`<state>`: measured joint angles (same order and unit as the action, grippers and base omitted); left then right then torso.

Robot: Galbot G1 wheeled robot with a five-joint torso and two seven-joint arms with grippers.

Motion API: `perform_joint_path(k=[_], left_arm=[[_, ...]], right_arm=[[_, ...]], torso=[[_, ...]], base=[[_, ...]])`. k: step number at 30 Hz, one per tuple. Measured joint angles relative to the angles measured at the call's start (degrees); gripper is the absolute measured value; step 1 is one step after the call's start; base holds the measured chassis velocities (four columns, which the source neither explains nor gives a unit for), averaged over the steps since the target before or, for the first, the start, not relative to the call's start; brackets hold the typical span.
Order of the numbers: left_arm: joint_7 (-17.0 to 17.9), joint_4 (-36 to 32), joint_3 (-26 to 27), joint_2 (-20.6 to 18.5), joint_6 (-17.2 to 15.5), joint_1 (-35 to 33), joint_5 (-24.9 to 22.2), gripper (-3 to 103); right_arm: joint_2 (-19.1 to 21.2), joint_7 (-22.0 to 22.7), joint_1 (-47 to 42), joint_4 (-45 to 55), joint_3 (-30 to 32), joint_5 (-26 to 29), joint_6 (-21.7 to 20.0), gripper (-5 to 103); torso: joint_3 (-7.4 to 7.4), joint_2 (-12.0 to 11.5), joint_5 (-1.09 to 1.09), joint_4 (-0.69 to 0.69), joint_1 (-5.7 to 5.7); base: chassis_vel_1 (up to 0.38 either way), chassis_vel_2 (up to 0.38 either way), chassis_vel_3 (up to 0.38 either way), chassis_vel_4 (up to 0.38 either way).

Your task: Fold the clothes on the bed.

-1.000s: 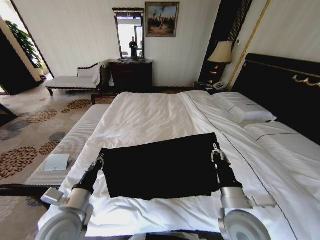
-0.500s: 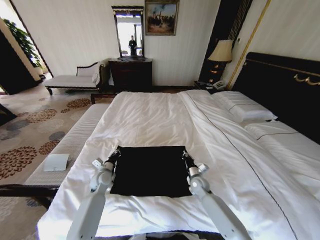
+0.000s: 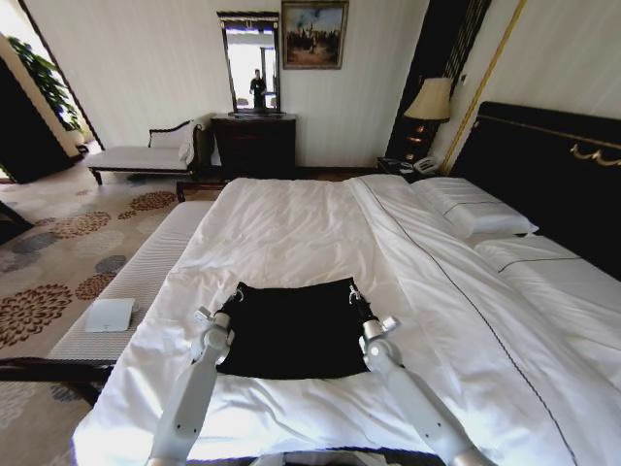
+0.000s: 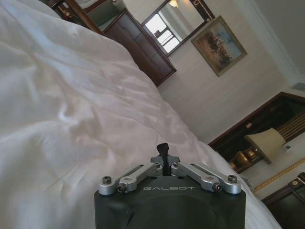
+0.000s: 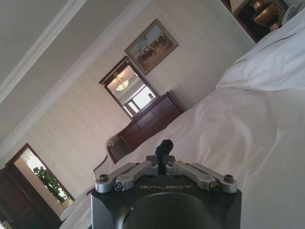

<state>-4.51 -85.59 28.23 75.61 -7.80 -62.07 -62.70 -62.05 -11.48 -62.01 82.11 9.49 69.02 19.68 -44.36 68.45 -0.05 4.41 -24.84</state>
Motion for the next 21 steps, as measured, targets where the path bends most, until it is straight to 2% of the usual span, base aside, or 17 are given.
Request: perform_joint_path(k=[2, 4, 6, 7, 11, 17, 21], left_arm=[[-0.5, -0.8, 0.1, -0.6, 0.1, -0.9, -0.3, 2], [-1.8, -3.3, 0.8, -2.4, 0.3, -4.7, -0.6, 2], [-2.6, -5.2, 1.4, -3.7, 0.6, -8.2, -0.3, 2], [-2.6, -5.2, 1.4, -3.7, 0.6, -8.2, -0.3, 2], [-4.3, -7.8, 2.3, -5.6, 2.2, -15.8, 2.3, 2], [-5.3, -8.9, 3.0, -5.1, 3.7, -20.1, 4.7, 2], [-5.4, -12.0, 3.8, -4.4, 4.2, -22.1, 5.3, 2]], right_arm=[[1.2, -0.4, -1.3, 1.0, 0.0, 0.4, 0.3, 1], [3.9, -1.9, -5.3, 3.2, 0.6, 1.0, 1.3, 1], [4.8, -2.3, -8.6, 4.0, 1.1, 0.8, 1.9, 1], [4.8, -2.3, -8.6, 4.0, 1.1, 0.8, 1.9, 1], [4.9, -2.4, -13.9, 5.1, 2.0, -2.3, 3.9, 1], [4.3, -1.8, -16.2, 5.9, 2.8, -3.9, 5.4, 1], [3.8, -0.7, -18.4, 7.8, 3.2, -5.8, 6.3, 1]], torso=[[0.00, 0.0, -0.01, 0.02, 0.00], [0.00, 0.0, 0.00, 0.01, 0.00], [0.00, 0.0, 0.01, 0.01, 0.00], [0.00, 0.0, 0.01, 0.01, 0.00], [0.00, 0.0, 0.01, 0.00, 0.01], [0.00, 0.0, 0.01, -0.02, 0.00], [-0.01, 0.0, 0.01, 0.01, -0.03]], base=[[0.000, 0.000, 0.000, 0.000], [0.000, 0.000, 0.000, 0.000], [0.000, 0.000, 0.000, 0.000], [0.000, 0.000, 0.000, 0.000], [0.000, 0.000, 0.000, 0.000], [0.000, 0.000, 0.000, 0.000], [0.000, 0.000, 0.000, 0.000]])
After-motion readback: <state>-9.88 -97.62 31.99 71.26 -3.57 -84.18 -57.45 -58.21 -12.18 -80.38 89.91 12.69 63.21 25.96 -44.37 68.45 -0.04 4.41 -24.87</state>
